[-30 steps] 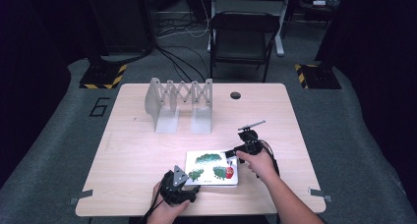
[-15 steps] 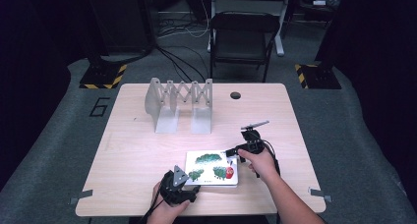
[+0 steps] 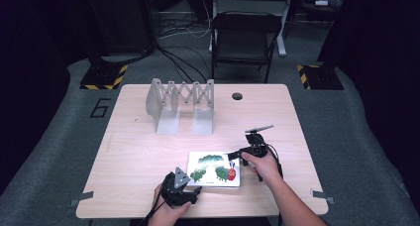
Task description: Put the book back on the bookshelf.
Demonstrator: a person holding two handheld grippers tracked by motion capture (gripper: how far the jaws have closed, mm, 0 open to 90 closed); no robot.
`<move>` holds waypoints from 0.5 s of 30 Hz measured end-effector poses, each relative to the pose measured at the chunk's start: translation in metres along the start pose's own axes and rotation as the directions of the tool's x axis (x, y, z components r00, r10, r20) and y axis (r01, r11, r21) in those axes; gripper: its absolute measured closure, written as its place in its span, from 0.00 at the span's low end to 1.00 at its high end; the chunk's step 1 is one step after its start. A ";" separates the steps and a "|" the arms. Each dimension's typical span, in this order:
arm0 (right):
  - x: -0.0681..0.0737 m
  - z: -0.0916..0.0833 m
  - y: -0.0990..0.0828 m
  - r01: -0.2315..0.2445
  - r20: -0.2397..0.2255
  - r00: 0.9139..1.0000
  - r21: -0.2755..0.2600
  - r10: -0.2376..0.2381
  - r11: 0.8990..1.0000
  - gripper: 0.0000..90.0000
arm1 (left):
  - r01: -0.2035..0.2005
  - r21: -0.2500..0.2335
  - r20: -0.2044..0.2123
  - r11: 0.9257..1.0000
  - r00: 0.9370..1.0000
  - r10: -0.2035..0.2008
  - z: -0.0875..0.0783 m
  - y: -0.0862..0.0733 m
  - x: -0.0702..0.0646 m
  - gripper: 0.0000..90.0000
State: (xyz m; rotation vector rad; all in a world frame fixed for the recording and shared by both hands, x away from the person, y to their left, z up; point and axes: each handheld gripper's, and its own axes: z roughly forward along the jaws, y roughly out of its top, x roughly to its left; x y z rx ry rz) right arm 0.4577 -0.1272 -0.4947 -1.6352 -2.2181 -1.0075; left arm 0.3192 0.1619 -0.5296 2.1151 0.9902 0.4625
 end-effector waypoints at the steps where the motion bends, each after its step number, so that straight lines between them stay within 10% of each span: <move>1: 0.000 -0.001 0.000 -0.004 -0.003 1.000 -0.001 0.004 1.000 0.52 | 0.000 0.000 0.000 1.000 1.000 0.000 0.000 0.000 0.000 0.28; 15: 0.003 -0.011 -0.001 0.004 -0.027 1.000 -0.027 -0.004 1.000 0.55 | -0.005 0.001 0.001 1.000 1.000 0.005 0.000 0.000 0.001 0.29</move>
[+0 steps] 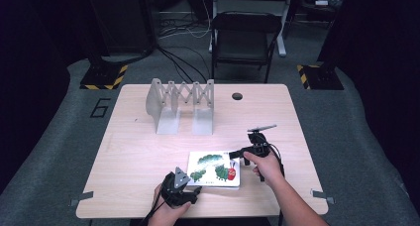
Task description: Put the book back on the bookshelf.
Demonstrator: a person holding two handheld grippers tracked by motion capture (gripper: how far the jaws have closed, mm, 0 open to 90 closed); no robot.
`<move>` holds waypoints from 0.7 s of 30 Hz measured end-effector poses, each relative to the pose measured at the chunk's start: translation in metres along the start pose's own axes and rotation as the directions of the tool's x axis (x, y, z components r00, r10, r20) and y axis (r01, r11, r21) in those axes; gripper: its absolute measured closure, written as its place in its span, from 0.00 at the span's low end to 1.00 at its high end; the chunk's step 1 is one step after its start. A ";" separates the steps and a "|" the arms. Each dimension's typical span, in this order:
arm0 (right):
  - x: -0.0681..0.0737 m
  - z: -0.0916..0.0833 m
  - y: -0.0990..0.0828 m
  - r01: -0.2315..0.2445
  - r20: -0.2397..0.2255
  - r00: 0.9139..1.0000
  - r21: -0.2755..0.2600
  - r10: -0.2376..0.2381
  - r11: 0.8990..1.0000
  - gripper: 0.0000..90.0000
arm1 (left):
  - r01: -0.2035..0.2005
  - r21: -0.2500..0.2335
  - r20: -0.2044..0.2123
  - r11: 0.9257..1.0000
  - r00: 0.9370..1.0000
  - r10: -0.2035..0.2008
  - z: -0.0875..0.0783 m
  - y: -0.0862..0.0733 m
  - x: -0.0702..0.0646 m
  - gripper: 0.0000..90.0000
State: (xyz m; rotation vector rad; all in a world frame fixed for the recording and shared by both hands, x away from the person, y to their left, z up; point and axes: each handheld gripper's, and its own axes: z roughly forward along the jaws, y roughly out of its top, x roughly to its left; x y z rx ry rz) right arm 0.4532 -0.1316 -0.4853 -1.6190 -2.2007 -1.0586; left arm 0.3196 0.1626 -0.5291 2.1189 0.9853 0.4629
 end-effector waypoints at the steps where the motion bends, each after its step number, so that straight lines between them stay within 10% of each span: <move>1: 0.001 -0.001 0.000 0.005 -0.003 1.000 0.003 -0.005 1.000 0.55 | 0.000 -0.001 -0.002 1.000 1.000 0.000 0.000 0.000 0.000 0.29; 21: 0.013 -0.016 0.002 0.016 -0.017 1.000 -0.029 -0.017 0.999 0.64 | 0.009 -0.004 0.008 1.000 1.000 -0.009 0.000 0.000 0.001 0.30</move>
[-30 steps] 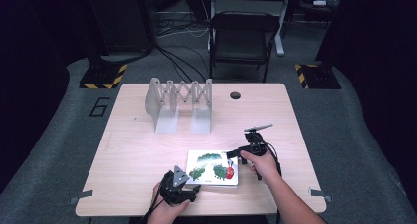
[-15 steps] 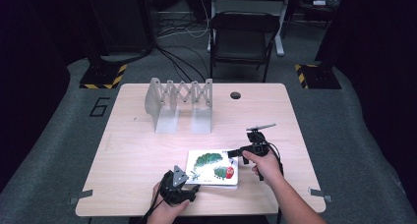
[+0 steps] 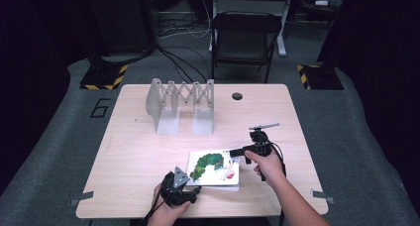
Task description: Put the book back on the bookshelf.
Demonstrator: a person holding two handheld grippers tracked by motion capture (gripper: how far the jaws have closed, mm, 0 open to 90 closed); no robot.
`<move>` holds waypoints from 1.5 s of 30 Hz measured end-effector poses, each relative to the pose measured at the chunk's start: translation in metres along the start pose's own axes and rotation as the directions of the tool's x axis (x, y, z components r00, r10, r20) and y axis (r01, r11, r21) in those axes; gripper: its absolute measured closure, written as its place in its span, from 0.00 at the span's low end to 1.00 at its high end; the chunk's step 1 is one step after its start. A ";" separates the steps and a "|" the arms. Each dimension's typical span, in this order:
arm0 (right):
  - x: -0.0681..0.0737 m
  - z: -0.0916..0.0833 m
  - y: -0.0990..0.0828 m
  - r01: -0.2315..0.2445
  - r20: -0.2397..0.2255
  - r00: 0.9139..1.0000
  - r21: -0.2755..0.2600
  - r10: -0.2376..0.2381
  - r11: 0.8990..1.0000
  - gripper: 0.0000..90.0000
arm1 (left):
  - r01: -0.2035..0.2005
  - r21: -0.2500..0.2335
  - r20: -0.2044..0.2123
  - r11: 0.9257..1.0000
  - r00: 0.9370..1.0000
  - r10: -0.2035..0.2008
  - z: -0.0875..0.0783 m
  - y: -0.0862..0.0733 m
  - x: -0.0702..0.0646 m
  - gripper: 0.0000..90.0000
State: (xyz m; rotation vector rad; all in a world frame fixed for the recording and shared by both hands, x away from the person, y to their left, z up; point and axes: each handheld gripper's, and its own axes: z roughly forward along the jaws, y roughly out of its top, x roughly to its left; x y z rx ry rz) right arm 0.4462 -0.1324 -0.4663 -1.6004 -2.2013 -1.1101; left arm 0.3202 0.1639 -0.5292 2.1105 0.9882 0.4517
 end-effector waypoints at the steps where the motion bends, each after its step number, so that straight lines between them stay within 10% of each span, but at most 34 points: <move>1: 0.000 0.000 0.000 0.000 0.000 1.000 0.000 0.000 1.000 0.64 | 0.001 -0.001 0.001 1.000 1.000 -0.001 0.000 0.000 0.000 0.30; 18: 0.010 -0.016 0.016 -0.008 -0.109 0.994 -0.023 0.005 1.000 0.82 | -0.003 -0.004 0.020 1.000 1.000 0.003 -0.001 0.000 0.005 0.32; 45: 0.034 -0.030 0.024 0.112 -0.146 0.983 -0.019 -0.113 0.994 0.88 | -0.003 -0.003 0.045 1.000 0.999 0.003 -0.001 0.001 0.012 0.33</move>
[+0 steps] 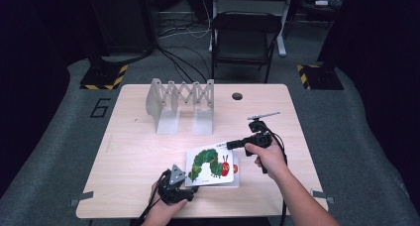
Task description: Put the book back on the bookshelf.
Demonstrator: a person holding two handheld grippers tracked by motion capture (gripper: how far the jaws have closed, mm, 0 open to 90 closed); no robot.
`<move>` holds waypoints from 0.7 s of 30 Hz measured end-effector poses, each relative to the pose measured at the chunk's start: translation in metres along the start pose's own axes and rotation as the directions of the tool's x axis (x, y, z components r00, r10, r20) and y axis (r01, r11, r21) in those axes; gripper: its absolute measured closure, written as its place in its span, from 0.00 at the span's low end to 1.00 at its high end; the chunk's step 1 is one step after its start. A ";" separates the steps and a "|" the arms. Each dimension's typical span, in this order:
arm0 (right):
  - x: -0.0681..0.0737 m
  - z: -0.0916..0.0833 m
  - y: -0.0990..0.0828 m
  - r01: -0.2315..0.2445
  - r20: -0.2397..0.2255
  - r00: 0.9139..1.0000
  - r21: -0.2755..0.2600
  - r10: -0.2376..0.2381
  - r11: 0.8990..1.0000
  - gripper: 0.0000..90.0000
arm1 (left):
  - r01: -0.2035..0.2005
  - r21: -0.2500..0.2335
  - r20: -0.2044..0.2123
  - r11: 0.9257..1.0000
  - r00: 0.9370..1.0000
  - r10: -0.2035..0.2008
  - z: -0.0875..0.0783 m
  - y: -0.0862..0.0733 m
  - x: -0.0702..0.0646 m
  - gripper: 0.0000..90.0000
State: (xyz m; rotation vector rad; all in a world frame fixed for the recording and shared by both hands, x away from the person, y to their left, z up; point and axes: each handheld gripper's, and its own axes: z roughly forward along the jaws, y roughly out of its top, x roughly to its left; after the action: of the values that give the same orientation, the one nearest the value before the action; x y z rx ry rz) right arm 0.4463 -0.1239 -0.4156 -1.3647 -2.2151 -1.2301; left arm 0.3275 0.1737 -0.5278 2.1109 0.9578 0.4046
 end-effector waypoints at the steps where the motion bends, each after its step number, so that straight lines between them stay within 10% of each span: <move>1: 0.001 0.000 0.000 0.008 -0.001 1.000 0.003 -0.008 1.000 0.88 | 0.000 0.001 0.002 1.000 1.000 0.000 0.000 0.000 0.000 0.32; 21: 0.010 -0.009 0.006 0.156 -0.003 0.988 0.111 -0.156 0.982 0.89 | -0.114 0.071 0.105 0.991 0.989 0.106 -0.004 0.005 0.008 0.35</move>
State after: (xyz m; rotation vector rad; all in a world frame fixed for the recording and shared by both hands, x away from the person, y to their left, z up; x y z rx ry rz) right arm 0.4443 -0.1235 -0.4012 -1.1737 -2.3944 -1.1337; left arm 0.3332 0.1802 -0.5216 2.2382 0.8129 0.3169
